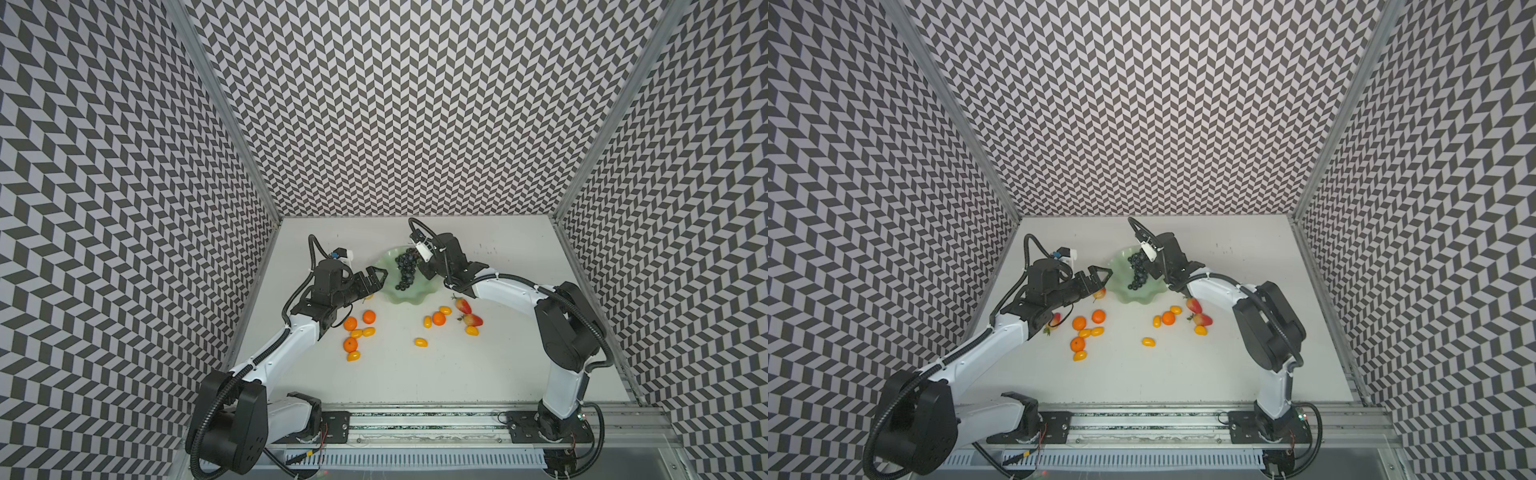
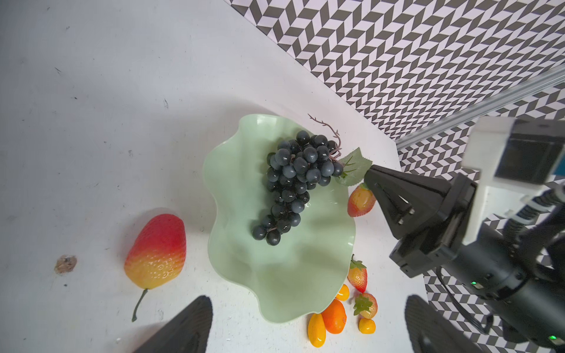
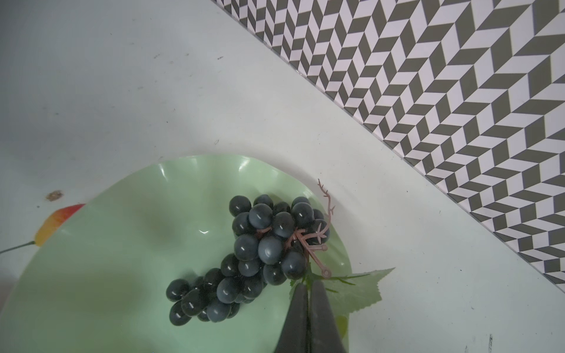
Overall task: Arrange fruit in a fruit bowl
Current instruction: Place the fruit in the fruit bowl.
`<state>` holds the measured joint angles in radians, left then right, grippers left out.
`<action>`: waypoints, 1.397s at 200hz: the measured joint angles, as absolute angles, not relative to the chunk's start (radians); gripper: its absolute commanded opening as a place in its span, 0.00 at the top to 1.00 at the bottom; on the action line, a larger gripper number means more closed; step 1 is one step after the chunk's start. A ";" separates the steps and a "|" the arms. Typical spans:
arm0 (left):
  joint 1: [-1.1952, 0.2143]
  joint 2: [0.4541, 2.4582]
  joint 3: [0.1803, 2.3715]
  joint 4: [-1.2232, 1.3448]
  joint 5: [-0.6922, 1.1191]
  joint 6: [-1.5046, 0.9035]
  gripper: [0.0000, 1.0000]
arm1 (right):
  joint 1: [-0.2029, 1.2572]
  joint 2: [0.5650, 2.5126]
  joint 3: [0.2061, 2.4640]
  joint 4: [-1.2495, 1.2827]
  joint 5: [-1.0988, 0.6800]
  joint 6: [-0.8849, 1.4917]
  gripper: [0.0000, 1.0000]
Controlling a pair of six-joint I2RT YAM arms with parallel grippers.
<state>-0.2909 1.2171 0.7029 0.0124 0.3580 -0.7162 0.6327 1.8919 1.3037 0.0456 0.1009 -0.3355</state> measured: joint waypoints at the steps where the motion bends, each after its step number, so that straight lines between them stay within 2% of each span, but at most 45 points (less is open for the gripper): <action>1: -0.291 1.217 0.702 0.012 0.359 -0.716 0.00 | 0.633 1.894 1.304 0.046 0.101 -0.337 1.00; 75: -0.291 1.217 0.661 0.015 0.387 -0.717 0.00 | 0.647 1.981 1.325 0.045 0.102 -0.408 1.00; 120: -0.291 1.196 0.647 0.015 0.389 -0.717 0.00 | 0.660 2.024 1.346 0.041 0.083 -0.426 0.92; 134: -0.291 1.191 0.643 0.015 0.389 -0.717 0.00 | 0.662 2.034 1.353 0.033 0.073 -0.427 0.88; 192: -0.291 1.172 0.631 0.012 0.388 -0.716 0.00 | 0.672 2.049 1.367 0.011 0.002 -0.415 0.62; 234: -0.291 1.126 0.630 -0.012 0.386 -0.709 0.00 | 0.672 2.040 1.377 0.008 -0.088 -0.363 0.49; 253: -0.297 1.099 0.626 -0.025 0.379 -0.698 0.00 | 0.672 1.995 1.330 0.017 -0.125 -0.322 0.49; 279: -0.356 1.073 0.624 -0.033 0.346 -0.673 0.00 | 0.666 1.876 1.238 0.031 -0.139 -0.217 0.55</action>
